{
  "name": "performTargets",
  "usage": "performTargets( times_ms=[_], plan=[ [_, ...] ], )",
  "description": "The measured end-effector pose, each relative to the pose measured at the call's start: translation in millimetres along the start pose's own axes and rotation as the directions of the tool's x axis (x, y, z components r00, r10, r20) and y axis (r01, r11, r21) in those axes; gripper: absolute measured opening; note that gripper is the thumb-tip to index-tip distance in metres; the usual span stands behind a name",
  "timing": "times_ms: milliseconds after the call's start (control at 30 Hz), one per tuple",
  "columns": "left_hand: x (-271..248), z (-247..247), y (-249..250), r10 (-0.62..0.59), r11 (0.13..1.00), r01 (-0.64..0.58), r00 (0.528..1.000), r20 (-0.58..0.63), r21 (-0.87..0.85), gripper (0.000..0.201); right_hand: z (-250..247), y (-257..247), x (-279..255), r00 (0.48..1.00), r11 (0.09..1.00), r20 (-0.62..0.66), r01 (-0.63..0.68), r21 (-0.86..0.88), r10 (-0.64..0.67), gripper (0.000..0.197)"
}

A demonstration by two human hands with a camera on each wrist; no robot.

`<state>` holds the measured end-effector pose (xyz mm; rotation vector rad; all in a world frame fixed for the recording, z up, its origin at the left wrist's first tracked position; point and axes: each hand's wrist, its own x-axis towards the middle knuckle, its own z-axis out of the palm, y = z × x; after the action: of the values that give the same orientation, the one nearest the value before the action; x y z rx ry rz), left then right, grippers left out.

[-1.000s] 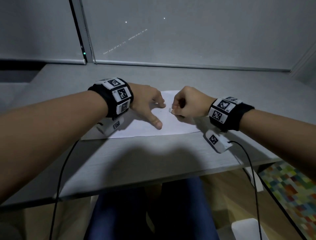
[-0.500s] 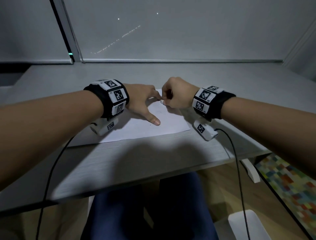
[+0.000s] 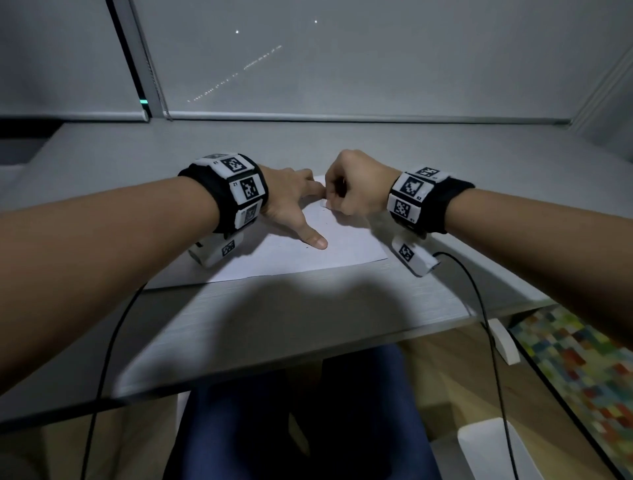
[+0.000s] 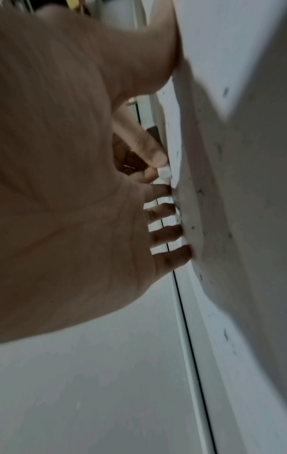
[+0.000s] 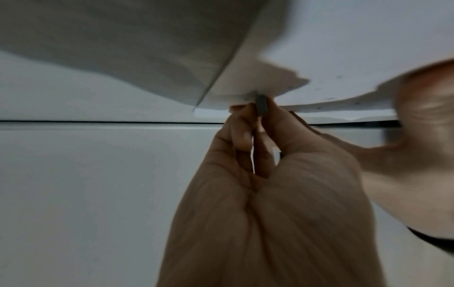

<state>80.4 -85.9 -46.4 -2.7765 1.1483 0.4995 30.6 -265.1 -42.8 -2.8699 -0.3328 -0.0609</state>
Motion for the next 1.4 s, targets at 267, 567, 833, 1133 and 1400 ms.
performTargets(
  times_ms=[267,567,833,1133,1400],
  plan=[
    [0,-2,1,-0.001,1.000,0.001,1.000,0.018,-0.022,0.099,6,-16,-11,0.989,0.990,0.076,0.122,0.075,-0.127,0.008],
    [2,-5,6,-0.047,0.998,0.045,0.998,0.043,0.048,0.125,-3,8,4,0.999,0.999,0.013,-0.043,-0.032,0.044,0.014],
    [2,-11,14,-0.057,0.996,0.053,0.997,0.051,0.078,0.117,1,-8,-3,0.999,0.997,0.049,-0.003,0.073,-0.001,0.012],
    [3,-9,10,-0.077,0.996,0.074,0.996,0.052,0.046,0.116,4,-12,-4,0.999,0.996,0.041,0.015,0.084,-0.018,0.012],
    [2,-10,10,-0.102,0.994,0.096,0.990,0.098,0.055,0.127,-5,10,-4,0.998,0.997,-0.009,-0.068,0.029,0.068,0.015]
  ],
)
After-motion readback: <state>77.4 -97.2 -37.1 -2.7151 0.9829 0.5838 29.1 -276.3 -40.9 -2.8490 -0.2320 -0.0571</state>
